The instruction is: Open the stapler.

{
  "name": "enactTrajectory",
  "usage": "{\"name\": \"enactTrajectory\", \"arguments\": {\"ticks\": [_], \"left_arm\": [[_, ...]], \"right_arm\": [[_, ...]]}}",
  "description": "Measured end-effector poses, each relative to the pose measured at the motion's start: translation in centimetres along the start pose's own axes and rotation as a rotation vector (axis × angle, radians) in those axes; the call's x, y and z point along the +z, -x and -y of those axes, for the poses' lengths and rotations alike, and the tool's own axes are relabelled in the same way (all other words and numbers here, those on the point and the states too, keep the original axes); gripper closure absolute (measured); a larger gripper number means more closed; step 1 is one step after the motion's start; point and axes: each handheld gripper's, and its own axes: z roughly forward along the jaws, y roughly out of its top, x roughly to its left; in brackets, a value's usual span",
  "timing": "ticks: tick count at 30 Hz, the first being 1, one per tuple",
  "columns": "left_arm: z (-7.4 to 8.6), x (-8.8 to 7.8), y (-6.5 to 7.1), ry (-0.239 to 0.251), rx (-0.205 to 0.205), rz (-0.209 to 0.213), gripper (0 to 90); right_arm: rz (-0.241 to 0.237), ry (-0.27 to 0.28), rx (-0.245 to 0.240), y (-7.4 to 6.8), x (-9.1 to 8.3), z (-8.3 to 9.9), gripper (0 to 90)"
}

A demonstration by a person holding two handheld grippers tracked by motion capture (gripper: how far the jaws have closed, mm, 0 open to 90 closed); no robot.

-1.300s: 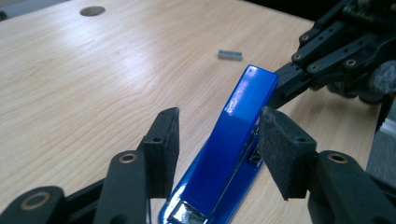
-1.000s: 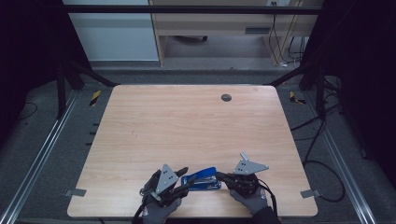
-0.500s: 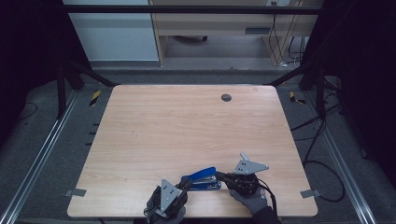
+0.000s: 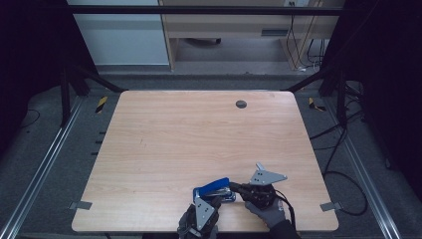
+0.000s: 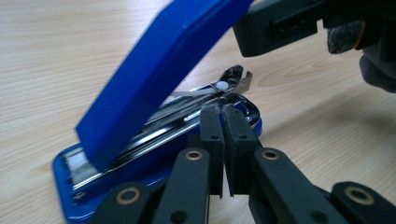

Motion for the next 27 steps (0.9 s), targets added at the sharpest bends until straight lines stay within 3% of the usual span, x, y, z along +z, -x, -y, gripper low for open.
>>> {"name": "enactTrajectory", "arguments": {"ticks": [12,18,27], "left_arm": [[-0.1,1.7,0.8,-0.001,0.014,-0.023,88.5],[0.0,1.9,1.4,0.002,0.033,-0.041,88.7],[0.1,1.9,1.6,0.006,0.023,-0.058,89.8]], "right_arm": [[-0.001,0.001,0.0,0.1,0.0,-0.1,90.0],[-0.004,0.001,-0.003,0.1,0.0,-0.1,90.0],[-0.016,0.003,-0.003,0.1,0.0,-0.3,90.0]]}}
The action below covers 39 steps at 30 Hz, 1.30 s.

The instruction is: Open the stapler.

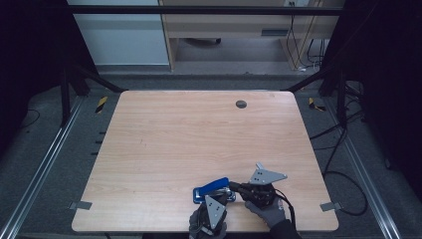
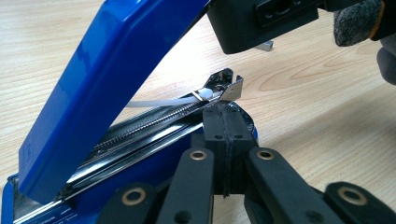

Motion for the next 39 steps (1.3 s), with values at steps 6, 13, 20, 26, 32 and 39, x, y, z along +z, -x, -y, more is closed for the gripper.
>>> {"name": "enactTrajectory", "arguments": {"ticks": [6,13,20,26,32,39], "left_arm": [[0.0,0.0,-0.1,0.002,-0.012,0.011,89.9],[0.1,0.0,-0.1,0.003,-0.014,0.012,89.9],[0.2,0.0,-0.2,0.011,-0.021,0.014,90.0],[0.2,0.0,-0.2,0.013,-0.022,0.013,90.0],[0.3,0.0,-0.1,0.019,-0.018,0.009,90.0],[0.3,0.0,-0.2,0.018,-0.025,0.015,89.9]], "right_arm": [[-0.007,0.005,-0.007,-0.1,0.0,-0.2,90.0],[-0.025,0.013,-0.013,-0.1,0.2,-0.5,90.0],[-0.035,0.015,-0.012,-0.2,0.4,-0.7,90.0],[-0.048,0.03,-0.019,-0.4,0.6,-1.2,90.0],[-0.061,0.03,-0.024,-0.9,0.9,-1.7,90.0],[-0.073,0.04,-0.03,-1.1,1.2,-2.1,90.0]]}}
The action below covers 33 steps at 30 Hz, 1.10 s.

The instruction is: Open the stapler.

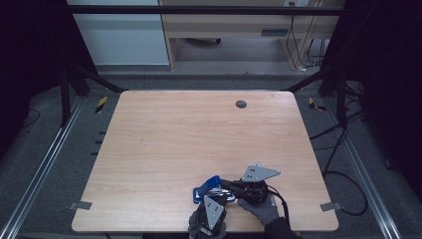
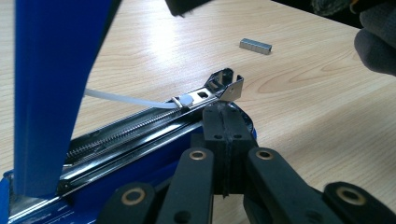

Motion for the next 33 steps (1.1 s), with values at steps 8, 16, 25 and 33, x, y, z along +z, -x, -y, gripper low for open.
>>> {"name": "enactTrajectory", "arguments": {"ticks": [8,16,25,33], "left_arm": [[0.0,0.0,0.0,-0.001,-0.001,0.002,90.0],[0.0,0.0,0.0,0.0,0.0,0.001,90.0],[0.1,0.0,0.1,0.005,0.014,-0.01,90.0],[0.1,0.0,0.3,0.008,0.021,-0.018,90.0]], "right_arm": [[-0.006,0.007,0.002,-0.1,0.4,-0.4,90.0],[-0.016,0.011,-0.002,-0.4,0.7,-0.9,90.0],[-0.027,0.011,-0.013,-0.7,1.3,-1.4,90.0],[-0.032,0.003,-0.019,-0.8,2.0,-1.8,90.0]]}}
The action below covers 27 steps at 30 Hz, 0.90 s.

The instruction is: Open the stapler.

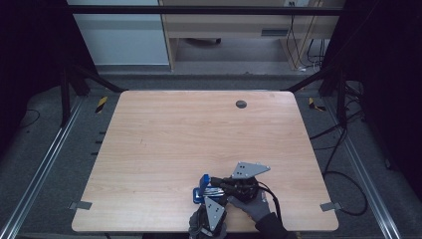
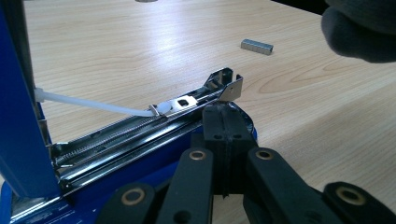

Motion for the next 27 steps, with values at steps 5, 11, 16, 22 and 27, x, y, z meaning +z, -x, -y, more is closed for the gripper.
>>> {"name": "enactTrajectory", "arguments": {"ticks": [5,11,16,22,27], "left_arm": [[0.0,0.0,0.0,0.001,0.0,0.0,90.0],[0.0,0.0,0.1,0.003,0.006,-0.004,89.9],[0.0,0.0,0.1,0.003,0.01,-0.006,90.0],[0.0,0.0,0.1,0.004,0.005,-0.004,90.0],[0.0,0.0,-0.2,0.004,0.049,-0.005,90.0]], "right_arm": [[-0.008,-0.009,-0.002,0.0,0.3,-0.2,90.0],[-0.016,-0.027,-0.004,0.0,0.4,-0.4,90.0],[-0.033,-0.029,-0.013,0.0,0.9,-0.7,90.0],[-0.049,-0.04,-0.015,0.1,1.3,-1.0,90.0],[-0.066,-0.042,-0.013,0.1,1.6,-1.1,90.0]]}}
